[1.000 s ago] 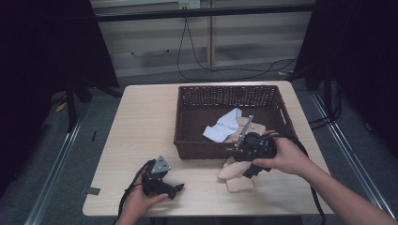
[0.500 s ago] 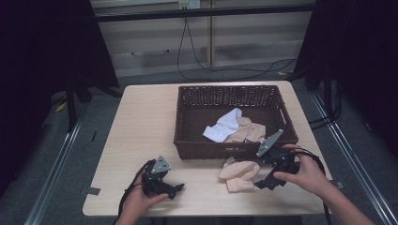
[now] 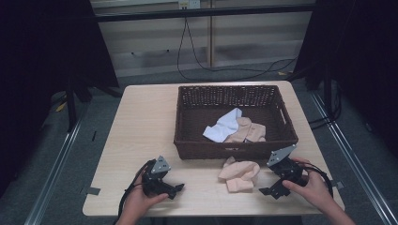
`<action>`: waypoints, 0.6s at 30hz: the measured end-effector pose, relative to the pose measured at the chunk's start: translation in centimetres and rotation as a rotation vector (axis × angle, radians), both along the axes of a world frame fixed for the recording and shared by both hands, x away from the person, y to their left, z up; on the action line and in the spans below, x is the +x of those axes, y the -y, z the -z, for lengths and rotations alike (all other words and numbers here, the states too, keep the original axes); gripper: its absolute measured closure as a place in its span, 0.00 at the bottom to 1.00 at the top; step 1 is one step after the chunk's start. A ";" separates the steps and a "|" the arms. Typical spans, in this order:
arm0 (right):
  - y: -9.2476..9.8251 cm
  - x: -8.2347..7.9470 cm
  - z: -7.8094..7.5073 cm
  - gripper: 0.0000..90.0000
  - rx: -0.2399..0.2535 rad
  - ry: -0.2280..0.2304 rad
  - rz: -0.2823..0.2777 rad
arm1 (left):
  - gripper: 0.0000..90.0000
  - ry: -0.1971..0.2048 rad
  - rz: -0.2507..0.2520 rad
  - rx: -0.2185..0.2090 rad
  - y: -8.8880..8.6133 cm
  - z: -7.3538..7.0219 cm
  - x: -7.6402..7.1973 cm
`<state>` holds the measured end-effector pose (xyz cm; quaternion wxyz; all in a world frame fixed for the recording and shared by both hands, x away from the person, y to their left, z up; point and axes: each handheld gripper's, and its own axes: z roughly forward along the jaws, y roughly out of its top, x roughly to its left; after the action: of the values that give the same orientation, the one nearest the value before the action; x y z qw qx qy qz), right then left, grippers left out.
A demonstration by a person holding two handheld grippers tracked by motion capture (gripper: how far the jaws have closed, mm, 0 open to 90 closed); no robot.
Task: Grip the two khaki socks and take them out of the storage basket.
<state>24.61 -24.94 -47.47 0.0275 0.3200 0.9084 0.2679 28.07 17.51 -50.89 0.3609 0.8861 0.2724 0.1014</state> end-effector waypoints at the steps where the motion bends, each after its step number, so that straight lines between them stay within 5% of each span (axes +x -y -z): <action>1: 0.2 0.0 0.3 0.03 0.004 0.007 0.005 | 0.00 0.000 0.000 0.000 0.0 0.0 0.0; 7: 0.8 -0.4 2.1 0.01 -0.016 0.079 0.042 | 0.00 0.000 0.000 0.000 0.0 0.0 0.0; 12: 1.1 -0.8 2.7 0.00 0.026 0.144 0.052 | 0.00 0.000 0.000 0.000 0.0 0.0 0.0; 18: 1.2 -1.0 2.9 0.00 0.050 0.158 0.057 | 0.00 0.000 0.000 0.000 0.0 0.0 0.0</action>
<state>23.66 -26.19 -50.38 0.0986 0.3240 0.8869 0.3141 28.06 17.51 -50.90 0.3611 0.8860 0.2726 0.1015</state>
